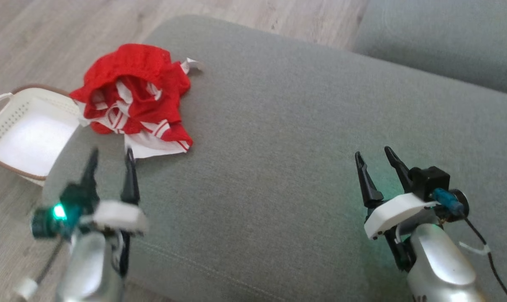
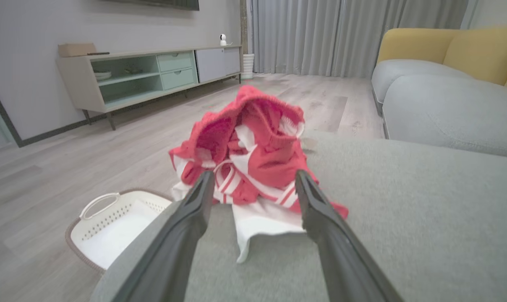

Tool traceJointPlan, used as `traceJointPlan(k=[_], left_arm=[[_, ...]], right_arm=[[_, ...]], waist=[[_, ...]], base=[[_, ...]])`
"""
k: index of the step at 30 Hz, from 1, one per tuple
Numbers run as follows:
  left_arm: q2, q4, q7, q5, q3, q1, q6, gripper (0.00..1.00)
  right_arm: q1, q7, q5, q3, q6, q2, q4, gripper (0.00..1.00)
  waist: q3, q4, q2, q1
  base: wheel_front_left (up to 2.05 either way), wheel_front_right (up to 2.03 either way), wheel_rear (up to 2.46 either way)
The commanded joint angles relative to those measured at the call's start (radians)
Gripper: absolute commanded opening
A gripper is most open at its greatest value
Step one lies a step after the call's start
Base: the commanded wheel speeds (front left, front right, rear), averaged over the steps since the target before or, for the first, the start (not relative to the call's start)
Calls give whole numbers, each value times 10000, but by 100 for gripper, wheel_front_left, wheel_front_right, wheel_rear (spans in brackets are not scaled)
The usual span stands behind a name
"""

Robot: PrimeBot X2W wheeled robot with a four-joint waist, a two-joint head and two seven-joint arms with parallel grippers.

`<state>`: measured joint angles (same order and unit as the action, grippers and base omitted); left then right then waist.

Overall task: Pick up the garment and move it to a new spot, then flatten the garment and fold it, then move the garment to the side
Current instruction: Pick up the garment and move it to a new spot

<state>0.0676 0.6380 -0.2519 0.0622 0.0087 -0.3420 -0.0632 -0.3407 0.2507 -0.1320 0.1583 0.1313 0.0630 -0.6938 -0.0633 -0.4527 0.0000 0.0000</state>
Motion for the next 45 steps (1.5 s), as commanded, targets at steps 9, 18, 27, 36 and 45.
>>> traceJointPlan(k=[9, 18, 27, 36, 45], left_arm=[[1380, 717, -99, -156, 439, -3326, -221, 100], [2349, 3039, 376, -260, 305, -5387, -272, 100], [3004, 4938, 1364, -353, 428, -6032, 764, 100], [2878, 5237, 436, -340, 174, -6324, 739, 0], [1855, 3026, -91, -320, -729, -6890, -371, 0]], right_arm=[[-1091, 111, -12, 647, -6, 627, 225, 100], [-1495, 111, -215, 954, -6, 1064, 577, 100], [-1603, 111, -305, 995, -6, 1270, 755, 100], [-1425, 111, -326, 873, -6, 1069, 689, 100], [-912, 111, -352, 767, -6, 553, 624, 100]], waist=[[-1585, 1285, 0, 0], [-2610, 2278, 0, 0], [-3054, 2747, 0, 0], [-2555, 2726, 0, 0], [-1223, 3450, 0, 0]], base=[[0, 0, 0], [0, 0, 0], [0, 0, 0], [0, 0, 0], [0, 0, 0]])
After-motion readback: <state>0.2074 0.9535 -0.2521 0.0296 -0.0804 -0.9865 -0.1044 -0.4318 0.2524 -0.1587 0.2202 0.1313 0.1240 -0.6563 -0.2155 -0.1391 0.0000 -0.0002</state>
